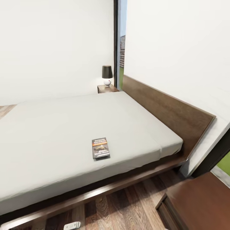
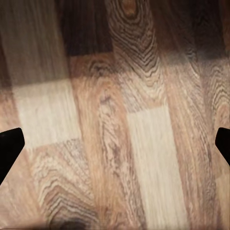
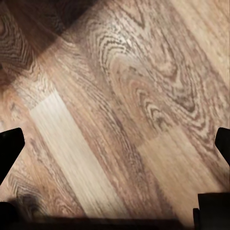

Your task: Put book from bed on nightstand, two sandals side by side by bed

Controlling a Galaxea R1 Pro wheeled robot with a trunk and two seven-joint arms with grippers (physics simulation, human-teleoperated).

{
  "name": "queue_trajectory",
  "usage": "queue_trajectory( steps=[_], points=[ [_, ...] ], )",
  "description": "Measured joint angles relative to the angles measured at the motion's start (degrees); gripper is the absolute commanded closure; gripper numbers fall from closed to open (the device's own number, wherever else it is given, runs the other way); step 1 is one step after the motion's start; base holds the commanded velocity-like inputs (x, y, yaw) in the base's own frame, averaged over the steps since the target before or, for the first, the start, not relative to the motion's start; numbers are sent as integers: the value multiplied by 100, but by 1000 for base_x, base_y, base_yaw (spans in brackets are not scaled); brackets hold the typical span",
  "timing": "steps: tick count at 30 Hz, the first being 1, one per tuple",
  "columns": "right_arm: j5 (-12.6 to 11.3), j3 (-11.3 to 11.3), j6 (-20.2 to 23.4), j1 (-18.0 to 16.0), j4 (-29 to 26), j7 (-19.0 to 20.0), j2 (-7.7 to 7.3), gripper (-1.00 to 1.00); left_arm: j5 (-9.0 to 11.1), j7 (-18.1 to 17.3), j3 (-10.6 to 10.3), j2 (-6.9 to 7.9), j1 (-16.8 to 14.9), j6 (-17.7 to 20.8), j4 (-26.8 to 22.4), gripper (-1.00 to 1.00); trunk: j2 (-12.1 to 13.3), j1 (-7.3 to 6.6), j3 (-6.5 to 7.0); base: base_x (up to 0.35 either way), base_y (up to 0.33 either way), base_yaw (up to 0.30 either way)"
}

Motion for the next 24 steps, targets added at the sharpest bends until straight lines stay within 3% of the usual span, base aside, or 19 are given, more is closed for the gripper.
queue_trajectory(
  steps=[18, 24],
  points=[
    [1, 0, 0, 3, 0, 0, 3, -100, 0, 0, 0, 0, 0, 0, 0, -100, 0, 0, 0, 0, 0, 284],
    [1, 0, 0, 2, -1, -2, 3, -100, 0, 0, 0, -1, -1, 3, 1, -100, 0, -3, 0, 204, -86, 171]
  ],
)
